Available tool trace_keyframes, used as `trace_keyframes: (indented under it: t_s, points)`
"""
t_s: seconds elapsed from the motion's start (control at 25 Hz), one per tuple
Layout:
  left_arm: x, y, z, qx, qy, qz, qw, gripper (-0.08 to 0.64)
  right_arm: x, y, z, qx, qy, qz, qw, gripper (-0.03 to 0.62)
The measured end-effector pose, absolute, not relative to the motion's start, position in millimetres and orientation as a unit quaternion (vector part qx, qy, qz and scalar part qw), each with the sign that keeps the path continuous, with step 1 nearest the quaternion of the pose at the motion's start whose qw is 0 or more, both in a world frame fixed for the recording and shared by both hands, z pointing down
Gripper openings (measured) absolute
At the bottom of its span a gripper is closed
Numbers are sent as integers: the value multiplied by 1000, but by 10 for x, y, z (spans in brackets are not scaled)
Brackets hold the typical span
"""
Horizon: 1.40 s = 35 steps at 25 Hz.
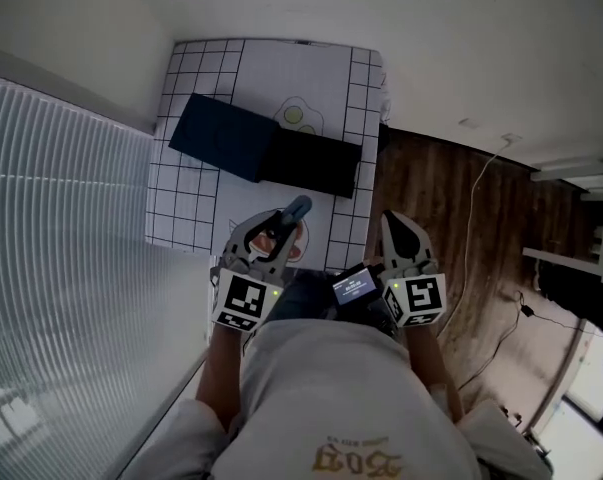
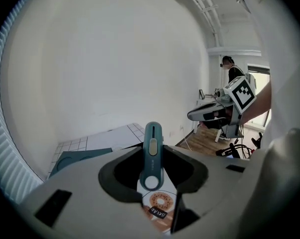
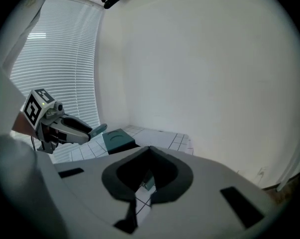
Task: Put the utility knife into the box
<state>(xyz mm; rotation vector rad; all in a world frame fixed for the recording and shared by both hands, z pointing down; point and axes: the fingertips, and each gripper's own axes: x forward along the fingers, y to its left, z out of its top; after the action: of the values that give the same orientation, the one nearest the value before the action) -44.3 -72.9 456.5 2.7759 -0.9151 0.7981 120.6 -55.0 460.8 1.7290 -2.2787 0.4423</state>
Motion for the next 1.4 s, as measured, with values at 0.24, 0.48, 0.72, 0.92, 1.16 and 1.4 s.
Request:
trace_keyframes:
  t_s: [0.24,0.48,0.72,0.92,1.16,1.4]
  points:
    - [-431,-717,4408,913,-311,263,36,137,1243,-590,4462,594,-786,136,106,8]
    - [-448,-714,4280,907,-331,258,23,137,1240,-590,4383,589,-792,126,97,8]
    - [-407,-641,4217,902,-347,256,14,137,1312,-517,4319,585,-797,116,91,8]
    - [-354,-562,4283,899,-349,263,8,137,1349,-454,4338,581,-800,116,92,8]
    - [-291,-666,4299,900,-341,270,7,137,1381,-533,4311,584,-799,114,91,8]
    - [-234,-945,4398,907,-315,279,0,137,1394,-718,4385,593,-789,120,102,8]
